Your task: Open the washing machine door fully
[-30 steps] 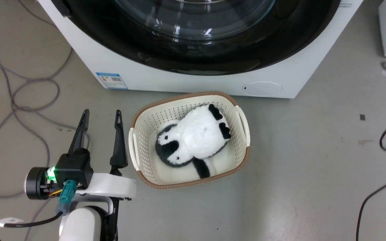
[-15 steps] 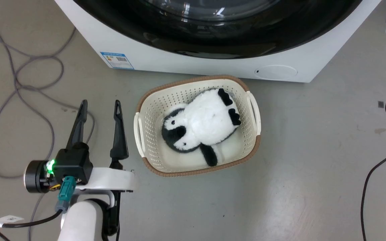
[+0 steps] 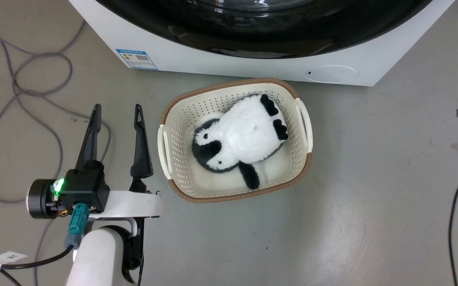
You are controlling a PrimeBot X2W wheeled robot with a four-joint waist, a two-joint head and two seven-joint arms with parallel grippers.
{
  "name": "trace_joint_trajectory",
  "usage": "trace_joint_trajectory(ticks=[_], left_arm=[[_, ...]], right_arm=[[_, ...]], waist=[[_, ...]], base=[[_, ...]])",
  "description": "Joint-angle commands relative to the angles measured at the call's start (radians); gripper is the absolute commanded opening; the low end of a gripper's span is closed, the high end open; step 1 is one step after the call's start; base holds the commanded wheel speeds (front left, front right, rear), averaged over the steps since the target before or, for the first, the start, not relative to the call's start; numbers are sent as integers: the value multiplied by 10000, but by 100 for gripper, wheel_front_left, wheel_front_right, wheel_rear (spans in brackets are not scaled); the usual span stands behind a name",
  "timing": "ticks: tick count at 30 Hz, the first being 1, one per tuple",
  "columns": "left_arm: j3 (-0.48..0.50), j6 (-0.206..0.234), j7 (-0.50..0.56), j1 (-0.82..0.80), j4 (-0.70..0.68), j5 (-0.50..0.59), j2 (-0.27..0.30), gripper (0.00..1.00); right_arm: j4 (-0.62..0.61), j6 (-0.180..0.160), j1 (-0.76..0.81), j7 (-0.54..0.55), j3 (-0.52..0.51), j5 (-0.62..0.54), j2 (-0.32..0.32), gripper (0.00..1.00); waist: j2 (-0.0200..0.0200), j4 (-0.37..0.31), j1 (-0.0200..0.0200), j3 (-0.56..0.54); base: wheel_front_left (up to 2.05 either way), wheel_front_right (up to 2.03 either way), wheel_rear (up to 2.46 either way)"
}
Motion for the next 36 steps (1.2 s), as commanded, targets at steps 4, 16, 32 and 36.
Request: trace_joint_trajectory(ticks=[4,16,32,36], left_arm=[[-44,78,-151,-163,49,-88,9,100],[-69,55,-389,-162,245,-89,9,100],[-13,-62,-389,385,546,-38,9,100],[63,-60,-389,610,549,0,9,100]], right_arm=[[-106,11,-237,757,394,742,-95,0],[-300,12,-97,1944,1102,2478,-487,0],[-162,12,1245,1788,1993,2376,-439,0],[-386,12,1685,1866,2183,2513,-399,0]], waist=[[0,1,-1,-50],[0,-31,-1,-370],[0,74,-1,-1624],[0,-5,-1,-1917]], base=[[0,0,0],[0,0,0],[0,0,0],[0,0,0]])
